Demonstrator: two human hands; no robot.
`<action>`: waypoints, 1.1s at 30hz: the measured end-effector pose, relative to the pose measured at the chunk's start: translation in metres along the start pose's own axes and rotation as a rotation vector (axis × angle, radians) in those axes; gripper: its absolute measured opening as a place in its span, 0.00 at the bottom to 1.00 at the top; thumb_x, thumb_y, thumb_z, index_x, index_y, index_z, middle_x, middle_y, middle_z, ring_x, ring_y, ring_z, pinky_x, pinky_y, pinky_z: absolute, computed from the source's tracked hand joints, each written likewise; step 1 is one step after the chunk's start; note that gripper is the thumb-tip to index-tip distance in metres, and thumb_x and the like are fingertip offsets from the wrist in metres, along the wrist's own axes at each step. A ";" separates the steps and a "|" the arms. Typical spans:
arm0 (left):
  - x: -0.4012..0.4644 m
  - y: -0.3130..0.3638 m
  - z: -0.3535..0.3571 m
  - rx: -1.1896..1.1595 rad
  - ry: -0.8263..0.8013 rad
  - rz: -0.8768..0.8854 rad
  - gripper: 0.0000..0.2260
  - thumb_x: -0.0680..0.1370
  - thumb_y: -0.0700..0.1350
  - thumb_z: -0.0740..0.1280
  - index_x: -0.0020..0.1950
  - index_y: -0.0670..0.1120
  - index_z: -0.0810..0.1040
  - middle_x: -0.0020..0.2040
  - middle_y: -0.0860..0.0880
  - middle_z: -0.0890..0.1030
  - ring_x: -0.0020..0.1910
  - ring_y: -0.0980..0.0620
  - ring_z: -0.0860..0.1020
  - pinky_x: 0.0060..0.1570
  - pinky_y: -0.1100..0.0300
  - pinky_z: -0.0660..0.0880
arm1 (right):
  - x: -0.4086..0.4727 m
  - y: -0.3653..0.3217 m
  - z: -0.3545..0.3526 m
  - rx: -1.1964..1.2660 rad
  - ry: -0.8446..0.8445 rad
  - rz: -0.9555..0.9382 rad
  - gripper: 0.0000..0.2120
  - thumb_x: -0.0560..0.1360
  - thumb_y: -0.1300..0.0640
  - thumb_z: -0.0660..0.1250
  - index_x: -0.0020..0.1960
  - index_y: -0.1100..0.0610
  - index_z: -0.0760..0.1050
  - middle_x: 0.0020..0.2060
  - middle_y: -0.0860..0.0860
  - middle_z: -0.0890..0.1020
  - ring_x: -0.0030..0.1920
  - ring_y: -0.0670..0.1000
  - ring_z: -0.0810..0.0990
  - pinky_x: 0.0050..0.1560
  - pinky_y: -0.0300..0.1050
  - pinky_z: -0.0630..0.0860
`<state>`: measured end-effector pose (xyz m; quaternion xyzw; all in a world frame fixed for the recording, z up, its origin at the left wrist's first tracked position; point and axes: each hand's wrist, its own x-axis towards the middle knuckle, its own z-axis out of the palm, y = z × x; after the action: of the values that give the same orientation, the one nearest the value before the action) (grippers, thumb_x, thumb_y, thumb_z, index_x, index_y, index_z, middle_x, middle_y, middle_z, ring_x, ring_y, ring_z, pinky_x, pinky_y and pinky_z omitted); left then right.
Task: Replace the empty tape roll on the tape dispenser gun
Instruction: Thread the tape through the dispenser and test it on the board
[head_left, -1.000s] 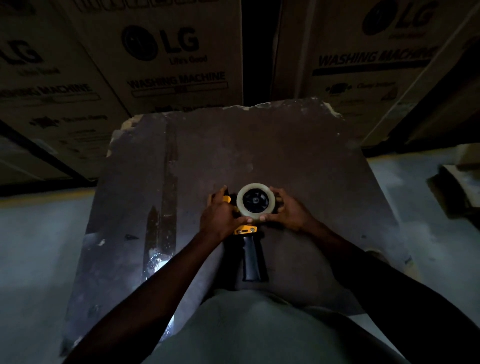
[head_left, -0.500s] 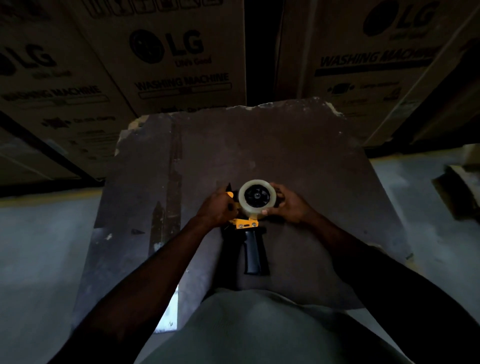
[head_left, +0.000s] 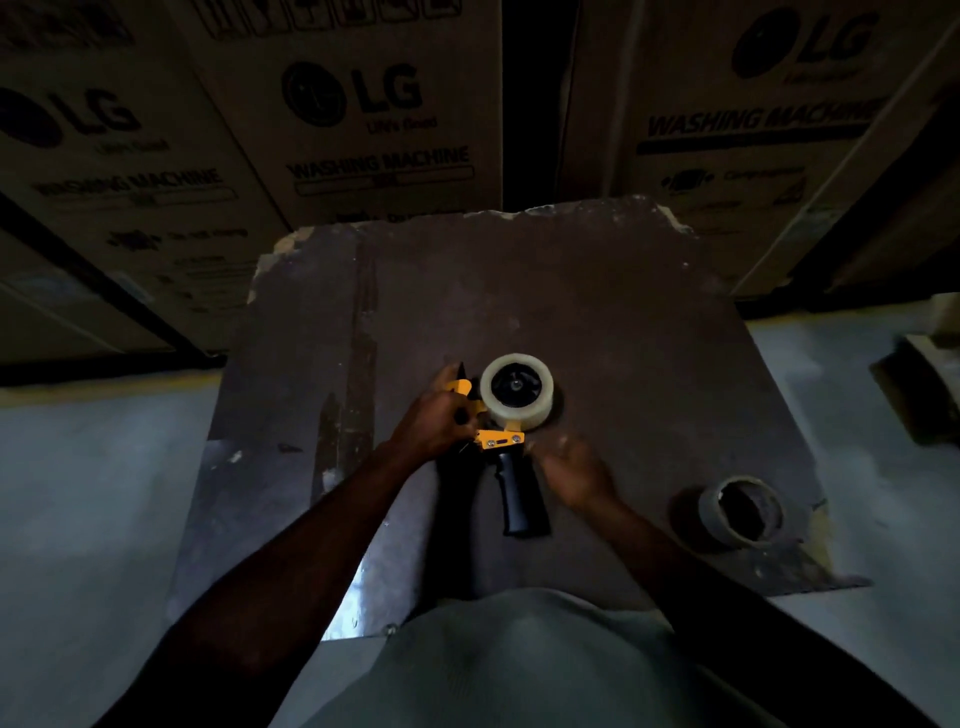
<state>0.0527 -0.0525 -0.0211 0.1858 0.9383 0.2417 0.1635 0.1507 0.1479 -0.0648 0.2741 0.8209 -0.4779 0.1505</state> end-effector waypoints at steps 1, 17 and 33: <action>-0.001 0.000 0.001 -0.009 0.003 -0.008 0.03 0.69 0.44 0.73 0.40 0.46 0.84 0.76 0.42 0.62 0.69 0.48 0.71 0.57 0.64 0.69 | -0.012 0.004 0.014 0.033 -0.090 0.104 0.21 0.69 0.34 0.70 0.38 0.53 0.78 0.35 0.49 0.83 0.38 0.53 0.82 0.41 0.48 0.78; -0.040 -0.025 0.004 0.228 0.140 0.060 0.06 0.65 0.51 0.69 0.34 0.50 0.81 0.61 0.47 0.75 0.63 0.37 0.66 0.57 0.46 0.66 | -0.020 -0.019 0.037 0.385 -0.267 0.138 0.06 0.78 0.55 0.67 0.45 0.57 0.74 0.28 0.54 0.75 0.22 0.50 0.73 0.24 0.40 0.71; -0.051 -0.047 -0.039 0.456 -0.006 0.120 0.06 0.71 0.51 0.69 0.37 0.50 0.78 0.46 0.50 0.79 0.49 0.47 0.76 0.39 0.57 0.69 | -0.028 -0.010 0.026 0.379 -0.304 0.138 0.05 0.78 0.56 0.67 0.48 0.57 0.74 0.28 0.54 0.75 0.23 0.51 0.73 0.25 0.40 0.70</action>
<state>0.0690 -0.1278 -0.0023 0.2740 0.9554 0.0321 0.1056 0.1662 0.1124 -0.0565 0.2780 0.6639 -0.6475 0.2504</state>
